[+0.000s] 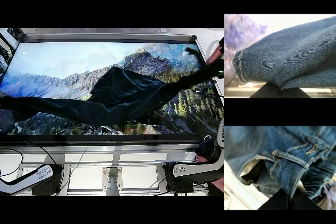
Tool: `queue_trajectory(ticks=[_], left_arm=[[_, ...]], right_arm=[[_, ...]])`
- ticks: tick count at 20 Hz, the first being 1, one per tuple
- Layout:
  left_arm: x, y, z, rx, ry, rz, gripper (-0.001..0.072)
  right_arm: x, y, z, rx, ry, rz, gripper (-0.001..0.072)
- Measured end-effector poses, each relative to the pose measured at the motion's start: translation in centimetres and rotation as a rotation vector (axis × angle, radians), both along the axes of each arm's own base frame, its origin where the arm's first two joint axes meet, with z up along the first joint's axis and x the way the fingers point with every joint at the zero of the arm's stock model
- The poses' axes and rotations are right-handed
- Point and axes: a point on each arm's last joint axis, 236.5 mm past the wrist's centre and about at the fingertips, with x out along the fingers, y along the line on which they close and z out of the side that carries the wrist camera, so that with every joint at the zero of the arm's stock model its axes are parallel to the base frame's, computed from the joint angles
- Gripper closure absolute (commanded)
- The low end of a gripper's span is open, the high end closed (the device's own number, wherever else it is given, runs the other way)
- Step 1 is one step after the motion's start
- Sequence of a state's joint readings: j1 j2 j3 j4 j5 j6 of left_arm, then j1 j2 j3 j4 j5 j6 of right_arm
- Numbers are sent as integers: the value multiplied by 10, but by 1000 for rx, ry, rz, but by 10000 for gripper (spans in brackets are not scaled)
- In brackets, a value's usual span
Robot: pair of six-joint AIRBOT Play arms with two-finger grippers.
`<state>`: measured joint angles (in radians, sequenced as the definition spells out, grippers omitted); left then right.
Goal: Fold the clothes and pants, and hang the long-sleeved shirts on hangers.
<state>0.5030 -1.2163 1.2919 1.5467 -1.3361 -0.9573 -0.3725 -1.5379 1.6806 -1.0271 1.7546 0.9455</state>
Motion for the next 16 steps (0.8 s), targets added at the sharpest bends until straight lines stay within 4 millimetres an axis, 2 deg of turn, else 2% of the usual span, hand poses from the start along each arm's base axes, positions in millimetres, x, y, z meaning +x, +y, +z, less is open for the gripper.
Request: queue_trajectory(ticks=[3, 5, 8, 12, 16], left_arm=[[7, -11, 2, 29, 10, -57, 677], [3, -15, 0, 45, 48, -79, 677], [-9, -16, -8, 49, 127, -97, 676], [-32, -20, -35, 24, 257, -125, 676], [-70, -19, -73, 5, 436, -145, 676]], right_arm=[[-15, -32, -3, 16, 40, -117, 696], [-30, -45, -21, 32, 107, -168, 696], [-61, -59, -64, 31, 239, -232, 696], [-108, -85, -117, -23, 414, -352, 696], [-150, -128, -148, -127, 548, -553, 696]])
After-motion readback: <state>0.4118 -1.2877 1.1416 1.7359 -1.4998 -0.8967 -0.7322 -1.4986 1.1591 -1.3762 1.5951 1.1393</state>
